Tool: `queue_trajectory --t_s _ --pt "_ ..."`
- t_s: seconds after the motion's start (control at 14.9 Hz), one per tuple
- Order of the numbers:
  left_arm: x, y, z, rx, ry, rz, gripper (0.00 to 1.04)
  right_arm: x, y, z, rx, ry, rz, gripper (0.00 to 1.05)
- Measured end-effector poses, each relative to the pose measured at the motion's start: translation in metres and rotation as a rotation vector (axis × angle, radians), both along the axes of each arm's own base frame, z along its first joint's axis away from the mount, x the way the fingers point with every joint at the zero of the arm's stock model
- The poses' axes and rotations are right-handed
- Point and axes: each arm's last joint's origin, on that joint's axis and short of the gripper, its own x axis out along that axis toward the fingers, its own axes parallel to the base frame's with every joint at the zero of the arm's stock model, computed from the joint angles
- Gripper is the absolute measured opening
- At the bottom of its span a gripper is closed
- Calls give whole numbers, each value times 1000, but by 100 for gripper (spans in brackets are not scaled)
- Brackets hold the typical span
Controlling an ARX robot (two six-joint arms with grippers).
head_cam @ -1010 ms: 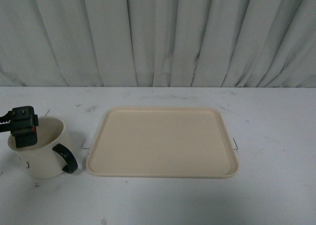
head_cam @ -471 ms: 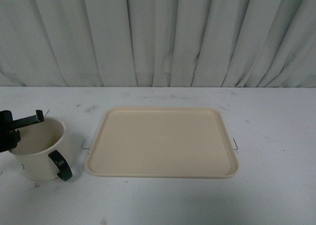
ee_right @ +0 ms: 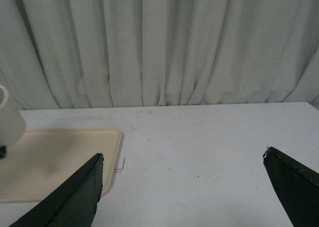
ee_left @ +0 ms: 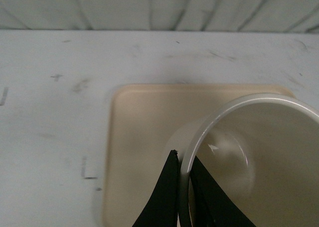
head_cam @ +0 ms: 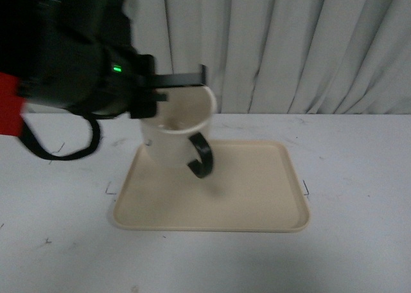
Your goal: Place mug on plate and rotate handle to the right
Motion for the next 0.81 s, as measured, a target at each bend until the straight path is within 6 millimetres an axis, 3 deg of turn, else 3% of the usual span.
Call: queue_trajectory --t_s 0.07,0.13,0.47,0.54,0.67,0.81 --pt "2 -27 -10 12 27 -42 3 0 0 0 0 0 0 98" --pt "8 -40 -20 23 50 -43 3 0 0 0 0 0 0 98" --pt "37 -44 -73 -8 170 83 3 0 0 0 0 0 0 98" --pt "38 -45 -79 -29 188 93 10 0 0 0 0 0 0 98" --pt "34 -54 -74 -34 181 63 34 0 0 0 0 0 0 98" --pt "17 -67 -48 -34 104 -54 57 0 0 0 0 0 0 98"
